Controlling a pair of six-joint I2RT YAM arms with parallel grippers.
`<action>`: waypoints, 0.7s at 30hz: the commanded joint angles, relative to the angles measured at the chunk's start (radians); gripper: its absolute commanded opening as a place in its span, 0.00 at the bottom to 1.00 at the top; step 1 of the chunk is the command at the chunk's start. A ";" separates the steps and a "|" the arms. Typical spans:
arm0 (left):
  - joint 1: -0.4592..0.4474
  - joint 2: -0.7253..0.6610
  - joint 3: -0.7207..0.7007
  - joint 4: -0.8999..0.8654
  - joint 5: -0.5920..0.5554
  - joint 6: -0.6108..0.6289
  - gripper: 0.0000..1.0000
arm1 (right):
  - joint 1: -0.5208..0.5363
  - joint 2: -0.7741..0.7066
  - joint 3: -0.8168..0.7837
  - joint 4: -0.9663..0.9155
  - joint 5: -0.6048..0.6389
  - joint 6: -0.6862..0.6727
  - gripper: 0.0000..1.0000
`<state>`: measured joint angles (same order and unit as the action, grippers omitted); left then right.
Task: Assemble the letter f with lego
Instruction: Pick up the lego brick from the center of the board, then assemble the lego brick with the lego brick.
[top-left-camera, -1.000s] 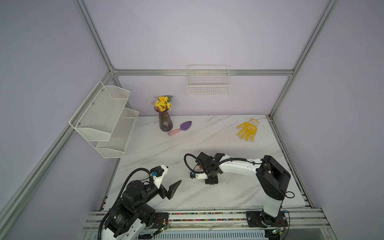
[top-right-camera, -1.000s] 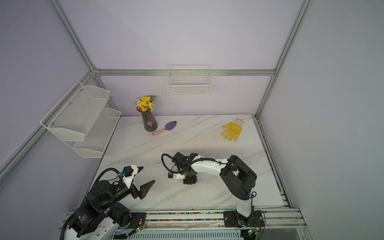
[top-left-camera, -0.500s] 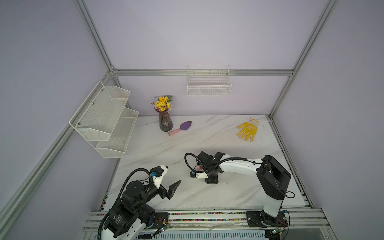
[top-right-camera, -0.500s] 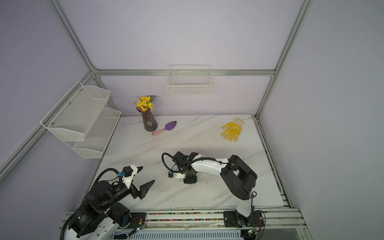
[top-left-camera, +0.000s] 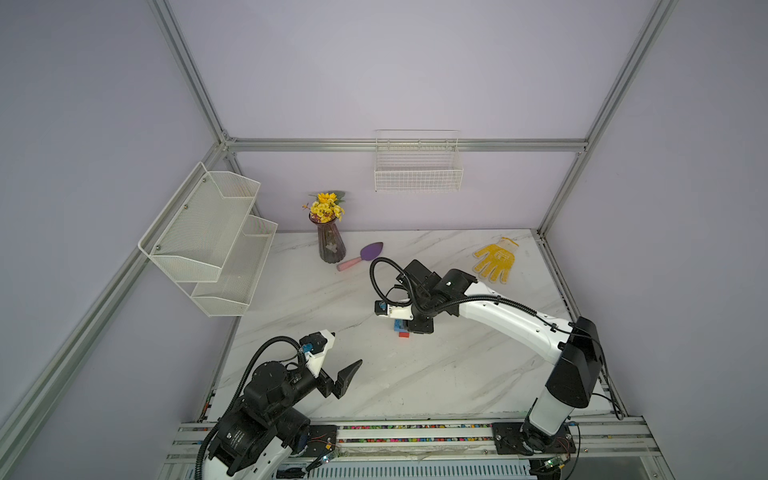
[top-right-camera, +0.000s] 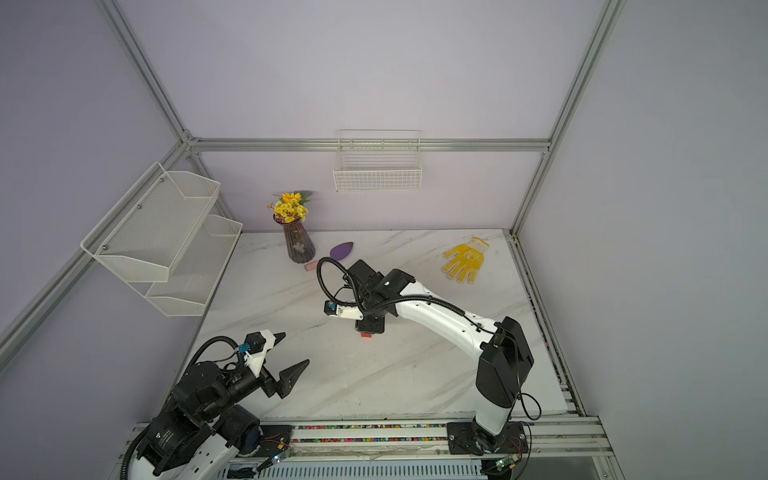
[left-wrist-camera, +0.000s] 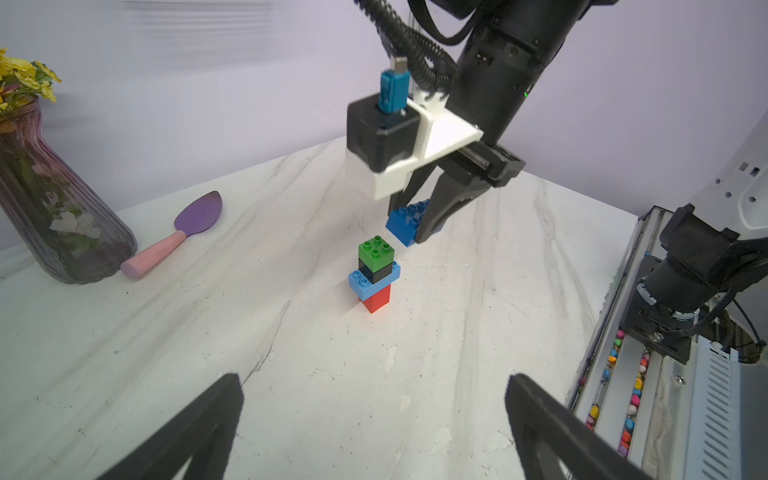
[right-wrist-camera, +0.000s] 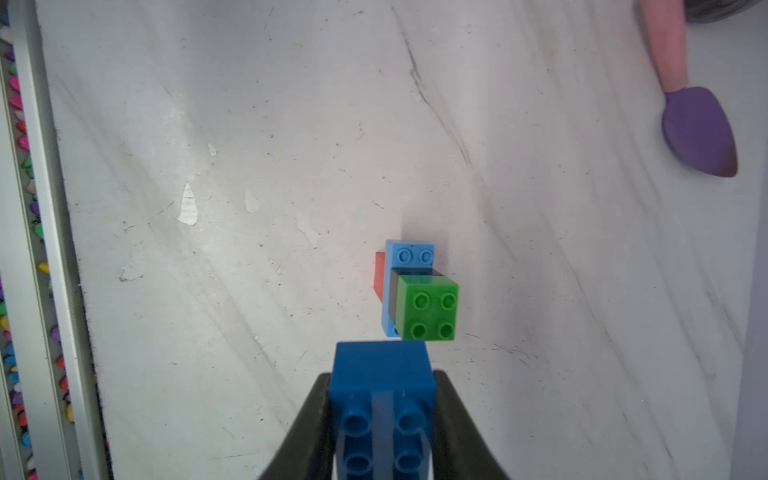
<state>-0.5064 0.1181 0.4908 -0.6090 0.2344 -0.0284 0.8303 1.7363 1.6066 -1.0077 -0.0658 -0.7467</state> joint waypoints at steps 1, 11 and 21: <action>-0.004 -0.006 -0.013 0.026 0.001 0.031 1.00 | -0.038 0.053 0.061 -0.068 -0.036 -0.044 0.07; -0.004 -0.001 -0.013 0.026 0.000 0.032 1.00 | -0.069 0.194 0.157 -0.093 -0.052 -0.085 0.07; -0.005 0.004 -0.013 0.028 0.005 0.033 1.00 | -0.070 0.230 0.195 -0.132 -0.060 -0.083 0.07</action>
<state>-0.5064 0.1184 0.4908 -0.6090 0.2340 -0.0284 0.7635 1.9640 1.7821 -1.1015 -0.1001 -0.8101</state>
